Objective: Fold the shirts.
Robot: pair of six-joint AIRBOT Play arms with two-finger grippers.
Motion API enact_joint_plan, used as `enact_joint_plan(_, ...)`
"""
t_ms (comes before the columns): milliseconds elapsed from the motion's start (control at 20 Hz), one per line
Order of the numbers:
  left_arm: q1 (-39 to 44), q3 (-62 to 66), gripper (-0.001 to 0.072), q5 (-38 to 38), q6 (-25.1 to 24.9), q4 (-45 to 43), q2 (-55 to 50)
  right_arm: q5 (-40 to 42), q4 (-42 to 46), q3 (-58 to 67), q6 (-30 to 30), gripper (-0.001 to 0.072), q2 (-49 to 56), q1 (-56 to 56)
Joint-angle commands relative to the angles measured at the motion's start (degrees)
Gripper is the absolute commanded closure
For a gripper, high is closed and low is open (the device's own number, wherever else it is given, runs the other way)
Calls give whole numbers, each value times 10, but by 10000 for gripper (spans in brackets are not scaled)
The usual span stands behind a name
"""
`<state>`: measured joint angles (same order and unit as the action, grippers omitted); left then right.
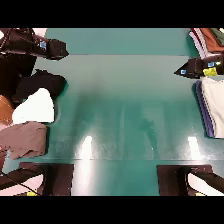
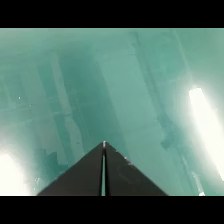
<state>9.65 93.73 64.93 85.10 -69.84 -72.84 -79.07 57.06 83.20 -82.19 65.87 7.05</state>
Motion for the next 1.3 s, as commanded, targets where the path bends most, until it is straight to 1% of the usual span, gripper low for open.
enact_joint_plan(0,0,0,679,0,0,0,0,0,0,1,0,690,0,1)
enact_joint_plan(450,0,0,679,0,0,0,0,0,0,1,0,690,0,1)
enact_joint_plan(550,0,0,679,-8,8,12,0,0,0,1,0,689,0,1)
enact_joint_plan(600,0,0,678,-23,-3,9,0,0,0,1,0,689,0,1)
enact_joint_plan(650,-1,0,583,-38,-12,-19,0,0,0,1,0,690,0,1)
enact_joint_plan(700,-1,0,247,-44,-5,-73,-1,0,-1,1,0,689,0,1)
enact_joint_plan(750,-1,-1,77,-46,29,-154,-6,0,-1,1,0,689,0,1)
enact_joint_plan(800,-2,-6,79,-42,65,-246,-14,0,-1,1,0,690,0,1)
enact_joint_plan(850,-10,-19,78,-42,90,-304,-24,0,-1,1,0,690,0,1)
enact_joint_plan(900,-28,-39,78,-47,102,-320,-36,0,-1,1,0,690,0,1)
enact_joint_plan(1100,-110,-125,78,-97,110,-298,-104,1,-1,1,0,690,0,1)
enact_joint_plan(1250,-148,-133,78,-116,109,-277,-175,3,-1,1,-1,690,0,1)
